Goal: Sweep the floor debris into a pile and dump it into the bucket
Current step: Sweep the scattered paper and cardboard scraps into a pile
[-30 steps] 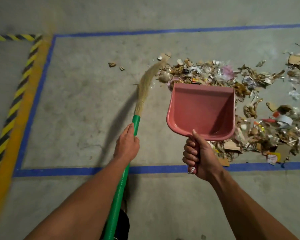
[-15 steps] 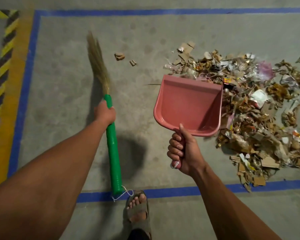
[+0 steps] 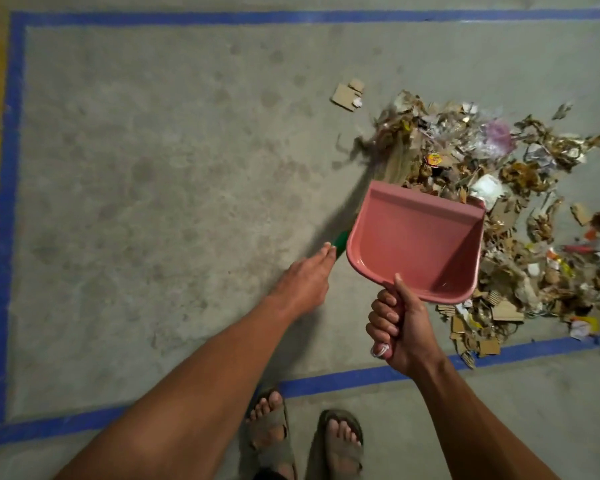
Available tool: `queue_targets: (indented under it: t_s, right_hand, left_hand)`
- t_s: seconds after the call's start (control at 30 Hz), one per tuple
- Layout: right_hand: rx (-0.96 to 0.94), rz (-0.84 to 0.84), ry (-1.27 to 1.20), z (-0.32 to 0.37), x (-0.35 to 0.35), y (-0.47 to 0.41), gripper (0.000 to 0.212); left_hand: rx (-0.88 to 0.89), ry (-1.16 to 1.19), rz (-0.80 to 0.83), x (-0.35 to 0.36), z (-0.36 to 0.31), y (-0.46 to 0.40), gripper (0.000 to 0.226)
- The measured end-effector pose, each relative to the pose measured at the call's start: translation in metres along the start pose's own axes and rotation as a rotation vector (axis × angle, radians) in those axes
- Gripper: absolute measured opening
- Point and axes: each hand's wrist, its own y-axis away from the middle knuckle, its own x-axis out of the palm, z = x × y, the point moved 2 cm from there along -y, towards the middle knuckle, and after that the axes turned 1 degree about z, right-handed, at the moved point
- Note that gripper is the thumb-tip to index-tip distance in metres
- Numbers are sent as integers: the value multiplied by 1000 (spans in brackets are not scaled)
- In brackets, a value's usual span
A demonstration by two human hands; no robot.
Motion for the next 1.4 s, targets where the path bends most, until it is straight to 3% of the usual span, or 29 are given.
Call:
queue_targets:
  t_s: [0.2, 0.4, 0.8, 0.97, 1.17, 1.4]
  right_hand:
    - [-9, 5, -76, 9, -18, 17, 48]
    - [20, 16, -46, 32, -12, 23, 48]
    - [9, 160, 53, 127, 37, -7, 48]
    - [10, 168, 82, 136, 27, -34, 47]
    - [58, 108, 46, 130, 4, -39, 48]
    - [15, 123, 48, 168, 24, -27, 48]
  left_hand:
    - [83, -275, 0, -30, -6, 1, 79]
    - [49, -354, -96, -82, 15, 2, 74]
    - [-308, -13, -400, -154, 39, -47, 65]
    - [-525, 19, -245, -155, 46, -108, 62]
    - [-251, 26, -95, -124, 11, -125, 64]
    - [-23, -9, -202, -167, -10, -109, 67]
